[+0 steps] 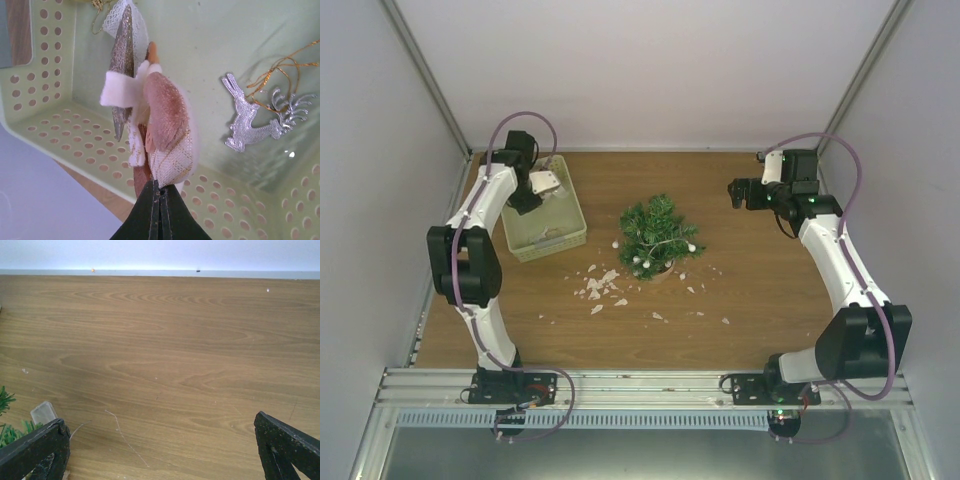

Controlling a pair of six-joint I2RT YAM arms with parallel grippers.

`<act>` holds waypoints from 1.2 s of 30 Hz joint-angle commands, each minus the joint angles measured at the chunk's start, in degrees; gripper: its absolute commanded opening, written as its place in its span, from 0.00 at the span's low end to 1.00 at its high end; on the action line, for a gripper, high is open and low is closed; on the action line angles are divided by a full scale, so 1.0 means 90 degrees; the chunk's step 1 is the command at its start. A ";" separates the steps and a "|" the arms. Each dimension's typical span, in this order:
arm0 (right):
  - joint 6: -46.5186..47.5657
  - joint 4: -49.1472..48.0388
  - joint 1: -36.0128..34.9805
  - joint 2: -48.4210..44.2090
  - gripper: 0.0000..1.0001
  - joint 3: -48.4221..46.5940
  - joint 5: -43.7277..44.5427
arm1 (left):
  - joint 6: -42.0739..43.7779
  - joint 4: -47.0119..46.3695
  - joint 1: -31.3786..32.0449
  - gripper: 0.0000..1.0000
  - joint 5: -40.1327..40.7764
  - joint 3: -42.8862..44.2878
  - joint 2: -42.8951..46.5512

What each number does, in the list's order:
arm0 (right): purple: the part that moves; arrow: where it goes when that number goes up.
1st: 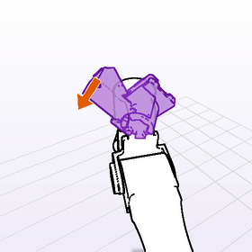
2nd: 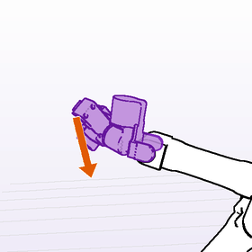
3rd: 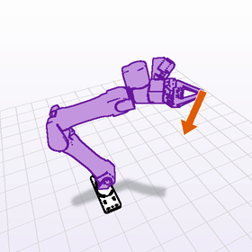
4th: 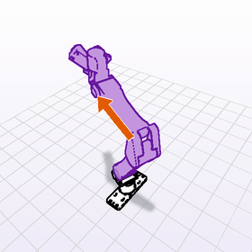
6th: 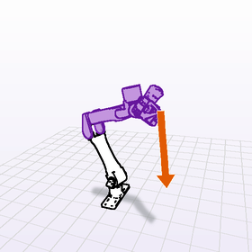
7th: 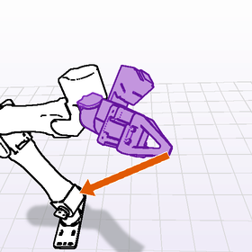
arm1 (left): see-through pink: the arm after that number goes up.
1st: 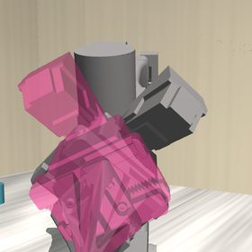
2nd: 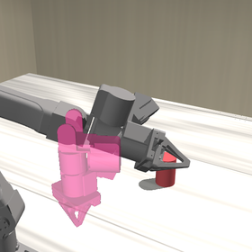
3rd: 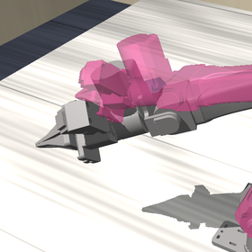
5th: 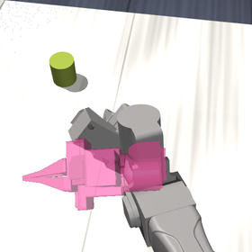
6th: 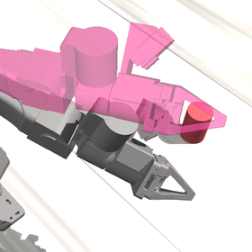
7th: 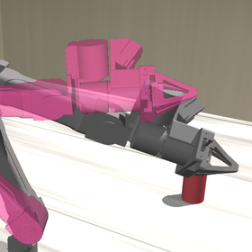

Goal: Decorate the small christmas tree

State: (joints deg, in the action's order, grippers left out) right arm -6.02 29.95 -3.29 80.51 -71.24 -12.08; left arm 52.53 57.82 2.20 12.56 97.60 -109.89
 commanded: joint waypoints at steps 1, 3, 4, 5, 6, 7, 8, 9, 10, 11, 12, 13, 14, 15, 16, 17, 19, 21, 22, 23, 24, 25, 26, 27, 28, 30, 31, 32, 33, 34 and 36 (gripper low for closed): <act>-0.0011 -0.0033 -0.0079 0.0061 1.00 -0.0021 0.0047 | 0.0137 0.0302 -0.0029 0.00 -0.0090 0.0319 0.0385; -0.0012 -0.0034 -0.0078 0.0058 1.00 -0.0033 0.0061 | 0.0139 0.0286 -0.0029 0.00 -0.0053 0.0457 0.0459; -0.0014 -0.0032 -0.0079 0.0067 1.00 -0.0042 0.0051 | 0.0146 0.0281 -0.0029 0.00 -0.0057 0.0526 0.0482; -0.0019 -0.0028 -0.0082 0.0068 1.00 -0.0052 0.0050 | 0.0123 0.0239 -0.0029 0.00 -0.0056 0.0585 0.0510; -0.0016 -0.0020 -0.0084 0.0068 1.00 -0.0066 0.0051 | 0.0092 0.0193 -0.0029 0.00 -0.0062 0.0627 0.0532; -0.0014 -0.0023 -0.0092 0.0067 1.00 -0.0069 0.0050 | 0.0073 0.0146 -0.0029 0.00 -0.0066 0.0659 0.0551; -0.0014 -0.0018 -0.0091 0.0059 0.99 -0.0081 0.0043 | 0.0031 0.0074 -0.0029 0.00 -0.0074 0.0684 0.0578; -0.0012 -0.0015 -0.0086 0.0054 1.00 -0.0082 0.0051 | 0.0003 -0.0002 -0.0029 0.00 -0.0081 0.0688 0.0613; -0.0008 -0.0011 -0.0088 0.0050 1.00 -0.0088 0.0061 | -0.0024 -0.0070 -0.0029 0.00 -0.0112 0.0690 0.0645; -0.0004 0.0000 -0.0085 0.0054 1.00 -0.0099 0.0062 | -0.0042 -0.0107 -0.0029 0.00 -0.0159 0.0696 0.0676; 0.0004 0.0006 -0.0096 0.0049 1.00 -0.0109 0.0069 | -0.0054 -0.0121 -0.0021 0.00 -0.0231 0.0724 0.0706; 0.0009 0.0016 -0.0094 0.0049 1.00 -0.0123 0.0064 | -0.0085 -0.0133 -0.0020 0.00 -0.0296 0.0765 0.0730; 0.0005 0.0025 -0.0096 0.0051 1.00 -0.0135 0.0065 | -0.0105 -0.0097 -0.0019 0.00 -0.0368 0.0816 0.0743; 0.0005 0.0030 -0.0094 0.0062 1.00 -0.0142 0.0071 | -0.0108 -0.0045 -0.0019 0.00 -0.0442 0.0878 0.0753; 0.0012 0.0031 -0.0097 0.0065 1.00 -0.0157 0.0070 | -0.0127 -0.0010 -0.0019 0.00 -0.0514 0.0947 0.0759; 0.0006 0.0029 -0.0099 0.0059 1.00 -0.0162 0.0057 | -0.0127 0.0061 -0.0019 0.00 -0.0612 0.1013 0.0777; -0.0004 0.0030 -0.0098 0.0069 1.00 -0.0179 0.0044 | -0.0090 0.0363 -0.0036 0.00 -0.1147 0.1273 0.0789; -0.0012 0.0031 -0.0103 0.0076 1.00 -0.0182 0.0043 | -0.0131 0.0488 -0.0034 0.00 -0.1348 0.1442 0.0808; -0.0011 0.0031 -0.0112 0.0070 1.00 -0.0189 0.0042 | -0.0149 0.0477 -0.0030 0.00 -0.1334 0.1481 0.0819; -0.0014 0.0031 -0.0113 0.0071 1.00 -0.0188 0.0040 | -0.0148 0.0429 -0.0029 0.00 -0.1307 0.1492 0.0830; -0.0014 0.0038 -0.0113 0.0068 1.00 -0.0187 0.0041 | -0.0144 0.0368 -0.0029 0.00 -0.1282 0.1477 0.0860; -0.0013 0.0037 -0.0115 0.0068 1.00 -0.0189 0.0038 | -0.0144 0.0325 -0.0029 0.00 -0.1285 0.1463 0.0880; -0.0013 0.0040 -0.0116 0.0068 1.00 -0.0190 0.0045 | -0.0155 0.0314 -0.0029 0.00 -0.1325 0.1463 0.0908; -0.0003 0.0041 -0.0118 0.0062 1.00 -0.0181 0.0055 | -0.0169 0.0328 -0.0029 0.00 -0.1377 0.1478 0.0936; -0.0005 0.0041 -0.0122 0.0059 1.00 -0.0178 0.0062 | -0.0180 0.0330 -0.0026 0.00 -0.1533 0.1474 0.0976; -0.0012 0.0027 -0.0118 0.0059 1.00 -0.0179 0.0040 | -0.0220 0.0333 -0.0003 0.00 -0.1782 0.1446 0.1059; -0.0020 0.0012 -0.0114 0.0066 1.00 -0.0171 0.0022 | -0.0230 0.0319 0.0007 0.00 -0.1893 0.1427 0.1105; -0.0031 0.0007 -0.0125 0.0068 1.00 -0.0170 0.0023 | -0.0240 0.0293 0.0023 0.00 -0.1999 0.1395 0.1151; -0.0029 0.0004 -0.0127 0.0073 1.00 -0.0170 0.0010 | -0.0258 0.0260 0.0029 0.00 -0.2115 0.1371 0.1207; -0.0032 0.0011 -0.0131 0.0069 1.00 -0.0169 0.0012 | -0.0273 0.0231 0.0035 0.00 -0.2237 0.1334 0.1254; -0.0040 0.0002 -0.0127 0.0057 1.00 -0.0169 -0.0001 | -0.0293 0.0130 0.0046 0.00 -0.2521 0.1243 0.1368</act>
State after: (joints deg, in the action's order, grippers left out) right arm -6.04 29.98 -3.88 80.53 -71.57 -12.08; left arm 51.03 60.90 2.22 -3.38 109.65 -101.56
